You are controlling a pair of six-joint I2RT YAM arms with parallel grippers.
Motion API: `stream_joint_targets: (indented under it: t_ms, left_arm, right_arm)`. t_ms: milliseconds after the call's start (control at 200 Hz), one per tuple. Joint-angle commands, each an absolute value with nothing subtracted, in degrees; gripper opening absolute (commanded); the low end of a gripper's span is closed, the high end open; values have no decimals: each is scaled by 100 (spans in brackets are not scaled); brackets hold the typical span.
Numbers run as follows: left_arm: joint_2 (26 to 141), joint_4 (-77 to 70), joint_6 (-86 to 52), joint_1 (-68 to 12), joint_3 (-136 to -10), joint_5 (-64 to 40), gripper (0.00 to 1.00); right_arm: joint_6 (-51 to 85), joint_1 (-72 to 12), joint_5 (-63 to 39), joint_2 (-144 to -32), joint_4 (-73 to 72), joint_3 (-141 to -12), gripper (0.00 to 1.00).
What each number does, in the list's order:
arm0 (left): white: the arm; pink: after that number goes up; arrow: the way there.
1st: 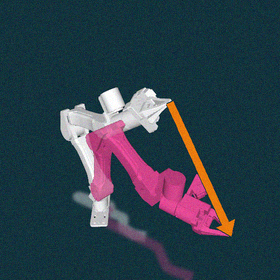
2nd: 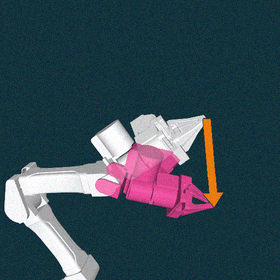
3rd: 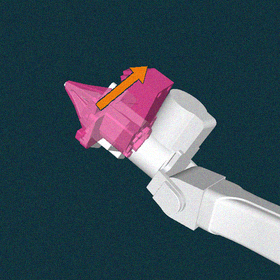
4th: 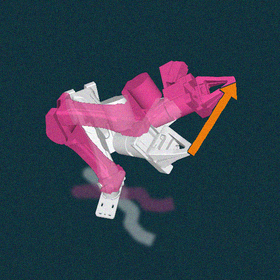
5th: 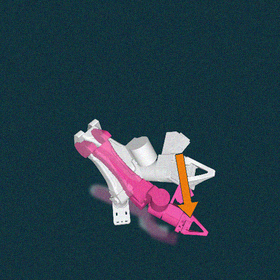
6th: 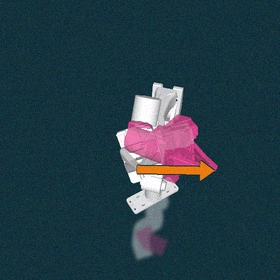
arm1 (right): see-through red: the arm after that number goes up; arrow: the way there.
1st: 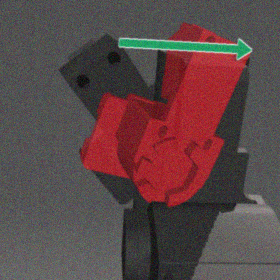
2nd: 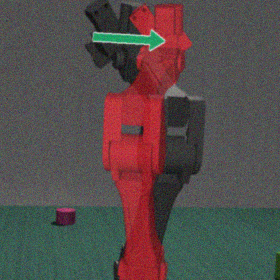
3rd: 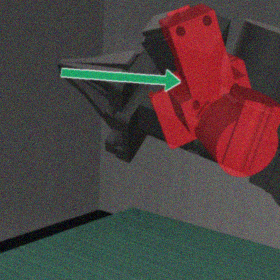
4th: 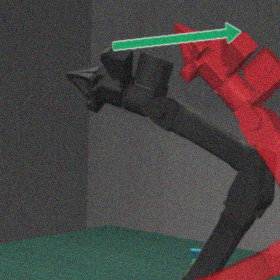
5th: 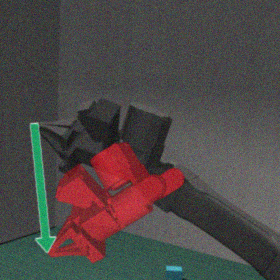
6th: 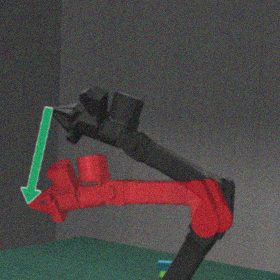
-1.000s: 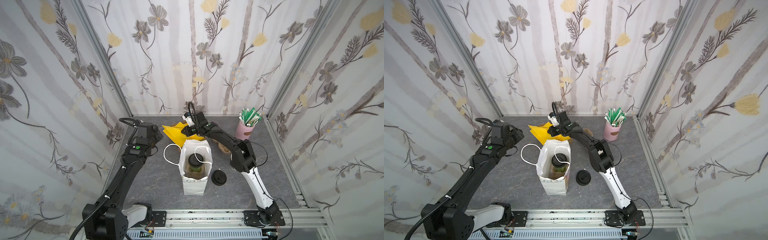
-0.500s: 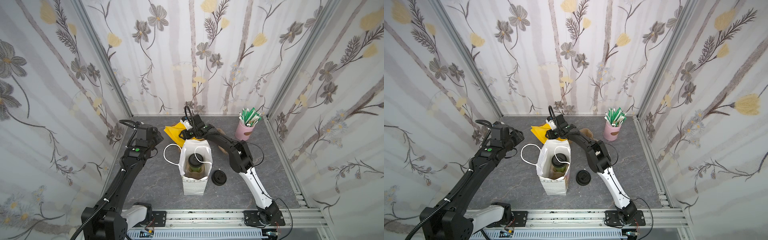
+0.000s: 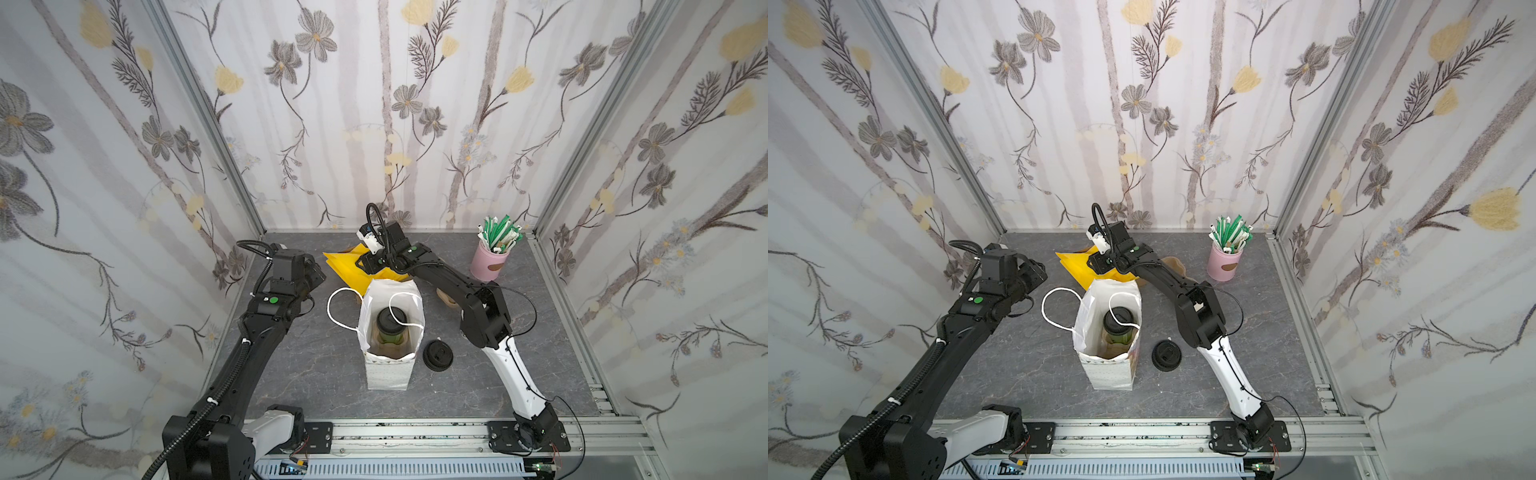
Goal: Pack a coffee takeout order
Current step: Place the napkin in the napkin box.
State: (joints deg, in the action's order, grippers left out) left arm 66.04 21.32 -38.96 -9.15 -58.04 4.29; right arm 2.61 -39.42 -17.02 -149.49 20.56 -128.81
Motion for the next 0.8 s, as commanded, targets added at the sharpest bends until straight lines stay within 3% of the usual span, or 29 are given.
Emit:
stream_joint_targets:
  t_ms: [0, 205, 435, 540, 699, 799]
  left_arm:
    - [6558, 2012, -3901, -892, -5762, 448, 56]
    - [6461, 2019, -4043, -868, -5634, 361, 56]
    - [6442, 2023, -4096, -862, -5622, 334, 56]
    - [6451, 2021, -4094, -861, -5662, 325, 56]
    - [6468, 2022, -4104, -853, -5669, 378, 56]
    - [6486, 2022, -4122, -853, -5647, 378, 56]
  right_arm:
    - [6, -3940, -1818, -15036, 1715, -12994, 66]
    - [-142, -3946, -1481, -15319, 1614, -13304, 86]
    - [-285, -3975, -1436, -15433, 1875, -13589, 87]
    - [-120, -4023, -1426, -15331, 2294, -13588, 76]
    - [-60, -4116, -1982, -14943, 2653, -13261, 48]
    - [17, -4221, -2220, -14453, 2412, -12623, 45]
